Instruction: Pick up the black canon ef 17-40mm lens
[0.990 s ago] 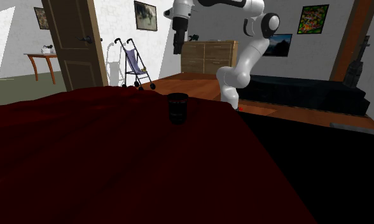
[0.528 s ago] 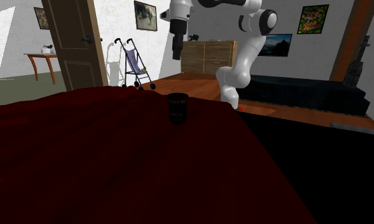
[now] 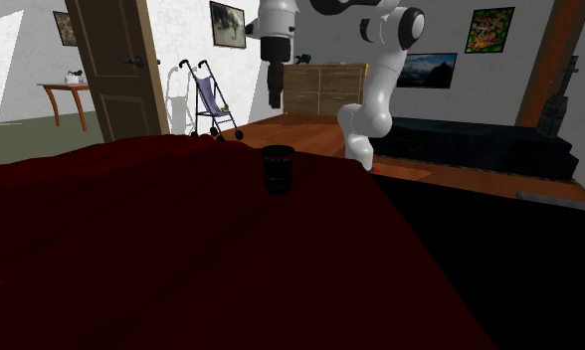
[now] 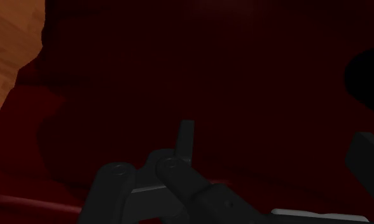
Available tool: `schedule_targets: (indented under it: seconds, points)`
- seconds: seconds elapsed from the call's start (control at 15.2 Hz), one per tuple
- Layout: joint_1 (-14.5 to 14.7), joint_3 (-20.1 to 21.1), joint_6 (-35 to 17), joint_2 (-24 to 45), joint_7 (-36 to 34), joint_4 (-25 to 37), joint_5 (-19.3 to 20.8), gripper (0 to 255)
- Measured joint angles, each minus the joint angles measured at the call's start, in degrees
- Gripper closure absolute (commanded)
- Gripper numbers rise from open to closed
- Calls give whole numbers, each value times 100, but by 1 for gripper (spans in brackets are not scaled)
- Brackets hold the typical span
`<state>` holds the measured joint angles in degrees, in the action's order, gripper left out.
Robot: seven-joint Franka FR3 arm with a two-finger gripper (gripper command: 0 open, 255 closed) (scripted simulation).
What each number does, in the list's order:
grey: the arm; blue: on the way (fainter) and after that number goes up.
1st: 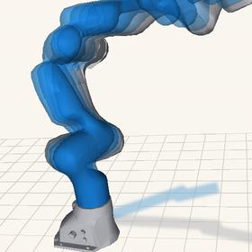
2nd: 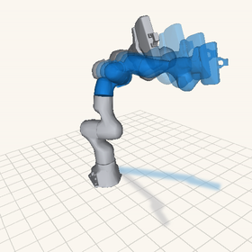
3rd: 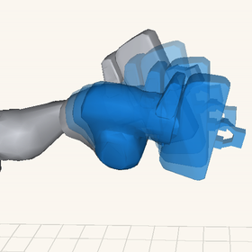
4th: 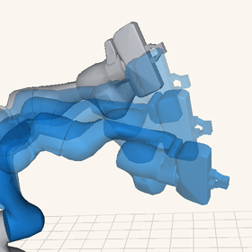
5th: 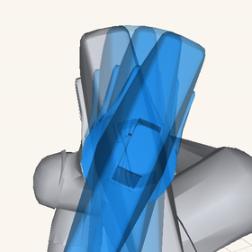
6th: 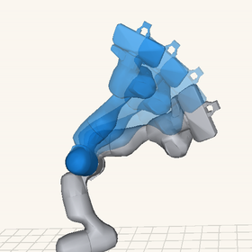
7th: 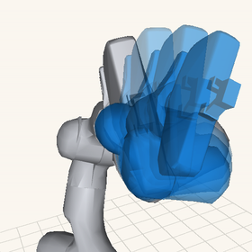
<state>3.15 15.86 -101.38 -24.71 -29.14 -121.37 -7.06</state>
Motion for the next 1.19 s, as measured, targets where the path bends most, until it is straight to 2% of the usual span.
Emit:
schedule_targets:
  seconds: [0.4, 0.79, 0.92, 1.19]
  points:
    - [78, 616, -175, 1102, -948, 723, 145, 0]
    - [280, 1114, -108, 2506, -1980, 1897, 605, 0]
    - [334, 1164, -154, 2686, -2133, 1988, 672, 0]
    - [347, 1173, -430, 2748, -2174, 1760, 698, 0]
